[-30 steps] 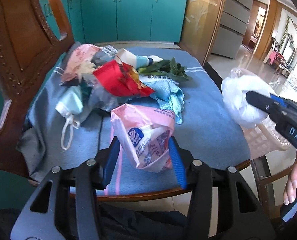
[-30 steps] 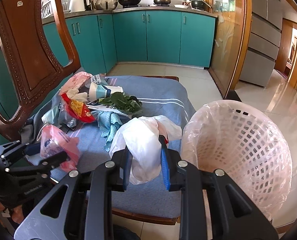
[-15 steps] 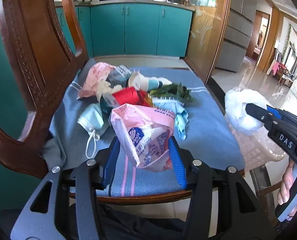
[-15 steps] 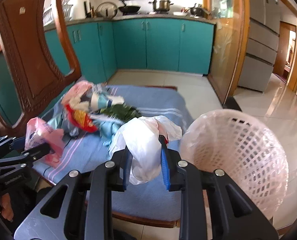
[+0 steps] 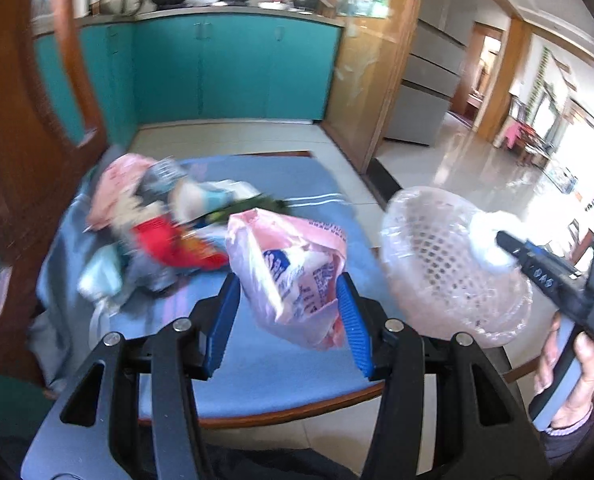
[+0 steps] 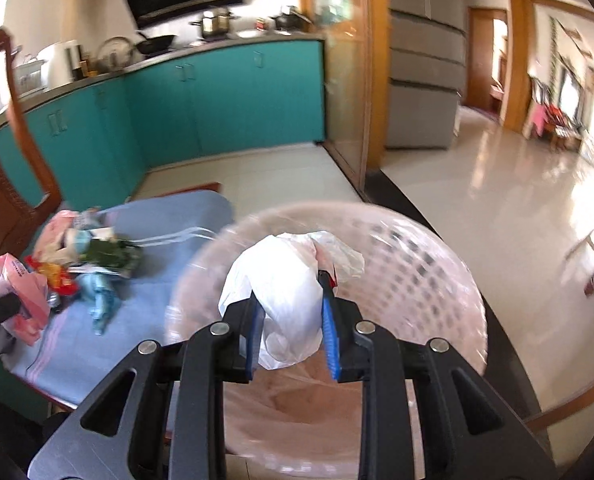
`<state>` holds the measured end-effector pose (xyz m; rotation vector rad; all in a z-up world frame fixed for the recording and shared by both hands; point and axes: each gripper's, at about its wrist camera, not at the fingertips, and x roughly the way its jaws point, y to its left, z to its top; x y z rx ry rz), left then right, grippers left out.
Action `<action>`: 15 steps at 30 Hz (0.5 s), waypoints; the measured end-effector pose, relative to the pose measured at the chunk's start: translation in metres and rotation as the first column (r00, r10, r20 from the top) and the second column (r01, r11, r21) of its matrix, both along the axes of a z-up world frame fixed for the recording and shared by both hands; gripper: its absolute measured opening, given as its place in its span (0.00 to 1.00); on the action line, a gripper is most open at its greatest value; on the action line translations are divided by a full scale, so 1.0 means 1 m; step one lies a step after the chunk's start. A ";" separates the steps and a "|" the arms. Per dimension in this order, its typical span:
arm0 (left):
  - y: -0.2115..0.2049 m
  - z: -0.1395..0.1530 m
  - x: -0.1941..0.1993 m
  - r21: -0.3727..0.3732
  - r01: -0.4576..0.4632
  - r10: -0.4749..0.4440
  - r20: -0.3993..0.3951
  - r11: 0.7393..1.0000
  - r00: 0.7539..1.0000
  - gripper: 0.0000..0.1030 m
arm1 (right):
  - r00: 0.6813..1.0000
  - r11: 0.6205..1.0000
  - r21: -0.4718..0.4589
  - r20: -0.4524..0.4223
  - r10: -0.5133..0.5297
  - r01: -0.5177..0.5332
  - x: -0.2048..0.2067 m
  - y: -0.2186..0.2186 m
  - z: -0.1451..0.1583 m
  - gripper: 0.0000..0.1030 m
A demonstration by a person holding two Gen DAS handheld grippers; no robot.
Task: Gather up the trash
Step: 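Carry both bags over the white basket and open both tools to drop them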
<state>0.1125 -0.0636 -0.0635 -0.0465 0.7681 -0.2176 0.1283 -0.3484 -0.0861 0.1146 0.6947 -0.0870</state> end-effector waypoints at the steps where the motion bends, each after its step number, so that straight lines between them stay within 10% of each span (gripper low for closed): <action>1: -0.012 0.001 0.004 0.002 0.026 -0.026 0.003 1.000 1.000 0.50 | 1.000 1.000 0.005 -0.009 -0.013 0.013 0.000 -0.006 -0.003 0.26; 12: -0.138 -0.009 0.038 -0.050 0.283 -0.285 -0.043 0.958 0.957 0.51 | 0.993 0.993 0.037 -0.040 -0.113 0.114 -0.014 -0.061 -0.015 0.27; 15: -0.157 -0.016 0.041 -0.054 0.310 -0.313 -0.044 0.949 0.949 0.71 | 0.989 0.989 0.041 -0.041 -0.142 0.144 -0.018 -0.071 -0.015 0.33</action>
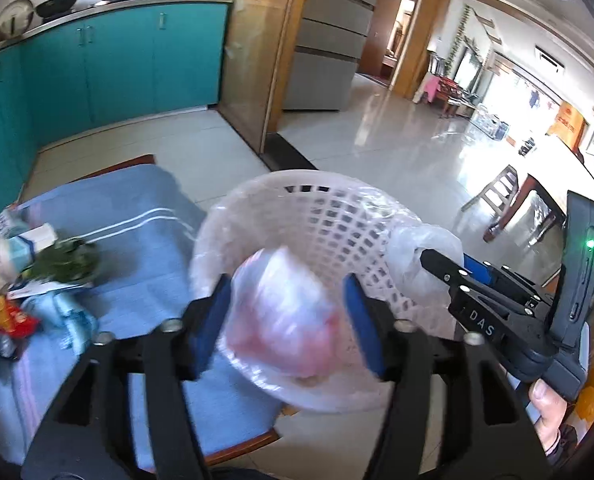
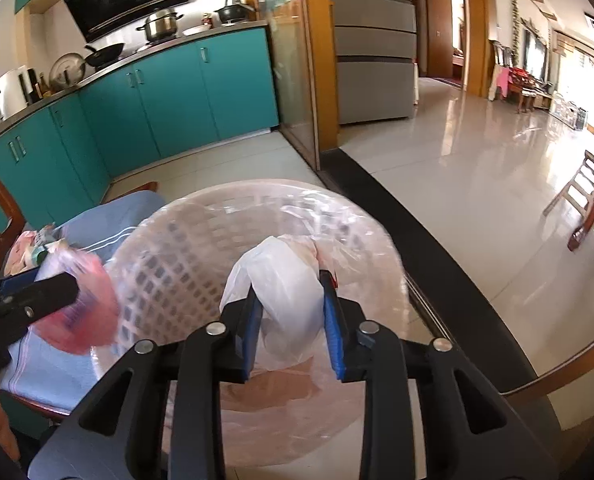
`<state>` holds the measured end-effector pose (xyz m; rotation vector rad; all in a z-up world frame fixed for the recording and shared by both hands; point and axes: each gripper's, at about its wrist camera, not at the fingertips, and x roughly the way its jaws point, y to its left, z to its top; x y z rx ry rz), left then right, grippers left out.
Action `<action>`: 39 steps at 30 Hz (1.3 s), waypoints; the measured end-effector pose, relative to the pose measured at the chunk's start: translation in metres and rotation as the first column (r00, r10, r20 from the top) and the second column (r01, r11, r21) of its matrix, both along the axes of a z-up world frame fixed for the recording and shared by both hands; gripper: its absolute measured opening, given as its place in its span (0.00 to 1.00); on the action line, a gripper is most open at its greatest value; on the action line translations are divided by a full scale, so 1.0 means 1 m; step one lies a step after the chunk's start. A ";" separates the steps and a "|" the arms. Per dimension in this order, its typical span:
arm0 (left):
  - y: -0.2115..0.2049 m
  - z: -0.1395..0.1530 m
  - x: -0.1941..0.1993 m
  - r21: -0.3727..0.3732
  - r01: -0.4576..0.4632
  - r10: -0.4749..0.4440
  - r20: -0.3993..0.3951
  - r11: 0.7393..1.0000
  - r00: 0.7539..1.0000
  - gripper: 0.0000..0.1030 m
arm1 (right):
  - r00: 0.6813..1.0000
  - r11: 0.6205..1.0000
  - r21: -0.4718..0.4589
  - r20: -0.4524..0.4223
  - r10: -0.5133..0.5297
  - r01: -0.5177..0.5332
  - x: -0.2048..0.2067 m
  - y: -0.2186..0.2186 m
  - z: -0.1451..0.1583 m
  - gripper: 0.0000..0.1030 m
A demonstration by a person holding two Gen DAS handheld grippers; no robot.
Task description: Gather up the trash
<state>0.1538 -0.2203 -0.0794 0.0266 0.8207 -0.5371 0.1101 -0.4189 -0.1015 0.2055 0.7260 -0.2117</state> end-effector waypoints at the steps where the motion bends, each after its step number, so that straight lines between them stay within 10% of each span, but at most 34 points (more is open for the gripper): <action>1: -0.002 -0.001 -0.001 0.000 -0.004 0.004 0.003 1.000 1.000 0.75 | 1.000 1.000 0.008 0.001 -0.007 0.007 0.000 -0.002 0.000 0.35; 9: 0.058 -0.006 0.004 0.031 -0.204 0.204 0.012 0.978 0.979 0.84 | 0.999 0.999 0.019 -0.001 0.042 -0.042 0.010 0.018 -0.002 0.37; 16: 0.162 -0.005 0.010 0.130 -0.603 0.589 0.132 0.787 0.797 0.86 | 0.985 0.985 -0.006 0.022 0.171 -0.171 0.029 0.072 0.006 0.38; 20: 0.193 -0.019 0.030 0.173 -0.661 0.655 0.101 0.730 0.749 0.86 | 0.968 0.968 -0.010 0.018 0.251 -0.251 0.040 0.107 0.006 0.43; 21: 0.198 -0.024 0.035 0.182 -0.662 0.658 0.092 0.727 0.747 0.85 | 0.964 0.964 -0.018 0.017 0.265 -0.265 0.041 0.114 0.007 0.43; 25: 0.212 -0.043 0.049 0.190 -0.610 0.622 -0.008 0.770 0.783 0.27 | 0.946 0.946 -0.028 0.000 0.323 -0.323 0.048 0.143 0.004 0.43; 39: 0.246 -0.056 -0.030 0.146 -0.552 0.564 -0.051 0.821 0.825 0.17 | 0.871 0.871 0.060 -0.026 0.490 -0.488 0.087 0.241 -0.017 0.46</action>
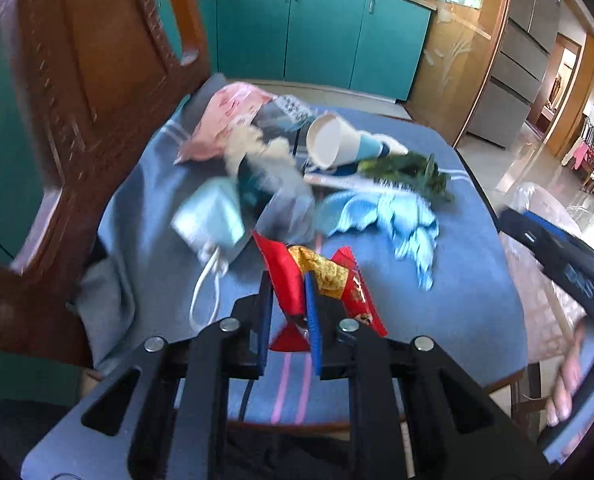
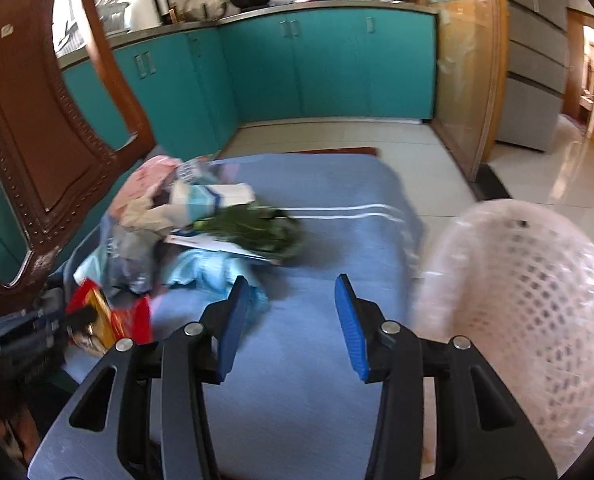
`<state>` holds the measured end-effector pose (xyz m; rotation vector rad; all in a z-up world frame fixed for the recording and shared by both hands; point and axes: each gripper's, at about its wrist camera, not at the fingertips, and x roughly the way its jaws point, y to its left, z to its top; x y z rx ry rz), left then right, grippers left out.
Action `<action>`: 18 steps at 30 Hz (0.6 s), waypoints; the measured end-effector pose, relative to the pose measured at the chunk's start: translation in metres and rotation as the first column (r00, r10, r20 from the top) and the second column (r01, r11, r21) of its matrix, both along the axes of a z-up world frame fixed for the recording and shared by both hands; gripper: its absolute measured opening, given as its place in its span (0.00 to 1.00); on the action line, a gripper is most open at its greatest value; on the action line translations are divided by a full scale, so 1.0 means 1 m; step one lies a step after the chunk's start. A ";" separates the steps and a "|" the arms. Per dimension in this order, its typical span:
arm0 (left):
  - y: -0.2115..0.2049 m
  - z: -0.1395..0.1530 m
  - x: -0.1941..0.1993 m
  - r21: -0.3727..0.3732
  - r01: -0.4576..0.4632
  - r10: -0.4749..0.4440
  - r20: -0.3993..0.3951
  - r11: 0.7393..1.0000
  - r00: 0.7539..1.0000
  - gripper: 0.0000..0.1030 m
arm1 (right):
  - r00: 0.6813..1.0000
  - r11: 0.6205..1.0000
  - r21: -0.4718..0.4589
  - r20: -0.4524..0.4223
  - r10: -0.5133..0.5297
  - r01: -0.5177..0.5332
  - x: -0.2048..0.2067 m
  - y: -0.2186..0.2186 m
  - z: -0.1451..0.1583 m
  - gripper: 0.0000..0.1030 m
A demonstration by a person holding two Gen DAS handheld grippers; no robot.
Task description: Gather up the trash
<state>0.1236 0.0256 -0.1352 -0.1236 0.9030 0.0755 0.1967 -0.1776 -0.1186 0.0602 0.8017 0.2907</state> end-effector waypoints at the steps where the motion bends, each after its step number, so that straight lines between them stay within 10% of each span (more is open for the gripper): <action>1: 0.003 -0.004 -0.001 -0.003 -0.002 0.002 -0.007 1.000 1.000 0.17 | 1.000 1.000 0.008 -0.014 0.013 -0.013 0.005 0.008 -0.004 0.48; 14: 0.017 -0.013 -0.026 -0.014 -0.012 0.012 0.001 1.000 1.000 0.65 | 0.985 0.994 -0.077 -0.159 0.063 -0.076 0.046 0.076 -0.056 0.59; 18: 0.017 -0.015 -0.028 -0.016 -0.009 0.009 -0.002 1.000 1.000 0.70 | 0.988 0.990 -0.108 -0.137 0.073 -0.089 0.040 0.081 -0.056 0.35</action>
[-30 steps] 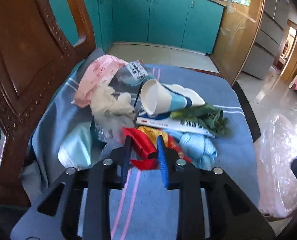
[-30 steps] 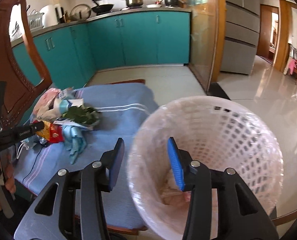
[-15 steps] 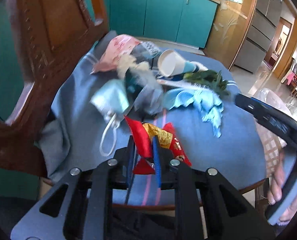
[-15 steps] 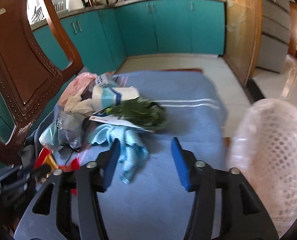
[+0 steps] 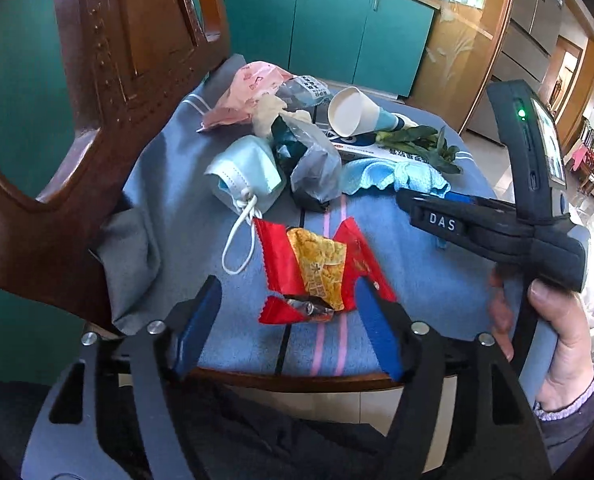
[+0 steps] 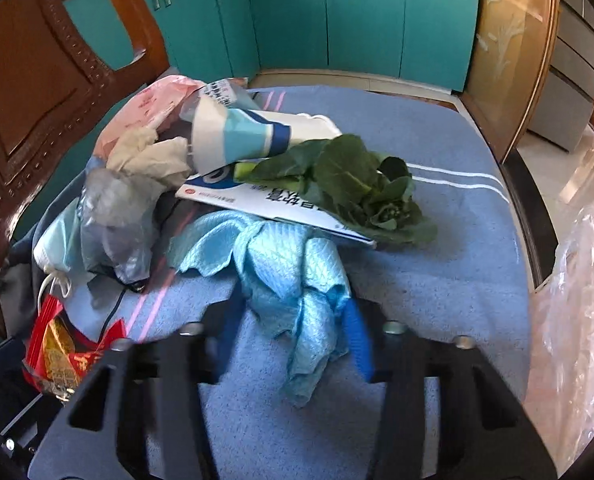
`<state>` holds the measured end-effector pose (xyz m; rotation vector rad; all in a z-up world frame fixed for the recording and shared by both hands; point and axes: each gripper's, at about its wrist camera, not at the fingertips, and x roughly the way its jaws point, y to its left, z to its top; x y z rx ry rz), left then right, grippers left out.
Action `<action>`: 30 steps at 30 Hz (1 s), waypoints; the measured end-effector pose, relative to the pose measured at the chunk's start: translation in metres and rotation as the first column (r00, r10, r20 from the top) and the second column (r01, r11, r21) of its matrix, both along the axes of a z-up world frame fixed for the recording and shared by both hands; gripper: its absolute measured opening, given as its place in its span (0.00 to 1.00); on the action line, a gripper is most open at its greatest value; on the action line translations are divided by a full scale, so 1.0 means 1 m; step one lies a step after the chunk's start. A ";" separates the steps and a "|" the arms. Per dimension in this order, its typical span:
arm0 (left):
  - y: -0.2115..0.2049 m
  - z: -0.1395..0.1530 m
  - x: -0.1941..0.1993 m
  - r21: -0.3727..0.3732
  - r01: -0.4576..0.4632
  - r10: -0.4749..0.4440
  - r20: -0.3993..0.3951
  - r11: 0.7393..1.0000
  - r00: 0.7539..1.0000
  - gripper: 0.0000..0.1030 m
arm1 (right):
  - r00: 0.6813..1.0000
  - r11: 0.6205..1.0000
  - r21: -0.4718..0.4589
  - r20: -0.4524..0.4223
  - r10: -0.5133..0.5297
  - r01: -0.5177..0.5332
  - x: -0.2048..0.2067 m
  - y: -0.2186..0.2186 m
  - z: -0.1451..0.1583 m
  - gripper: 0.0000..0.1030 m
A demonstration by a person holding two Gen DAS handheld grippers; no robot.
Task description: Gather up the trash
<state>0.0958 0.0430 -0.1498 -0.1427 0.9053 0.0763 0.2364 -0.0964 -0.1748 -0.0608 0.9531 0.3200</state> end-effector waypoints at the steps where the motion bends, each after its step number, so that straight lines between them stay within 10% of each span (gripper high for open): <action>1: 0.001 0.001 -0.001 -0.007 -0.002 0.002 0.003 1.000 1.000 0.72 | 1.000 1.000 -0.005 0.005 0.002 -0.002 -0.001 0.000 0.000 0.33; 19: 0.006 0.000 -0.003 -0.051 -0.012 0.012 -0.001 0.999 1.000 0.80 | 0.999 0.999 0.008 -0.018 -0.037 0.038 -0.052 -0.061 0.023 0.23; 30: 0.001 -0.003 0.000 -0.061 -0.018 0.017 -0.008 0.998 1.000 0.84 | 0.998 0.999 0.015 0.022 -0.053 0.052 -0.057 -0.062 0.029 0.56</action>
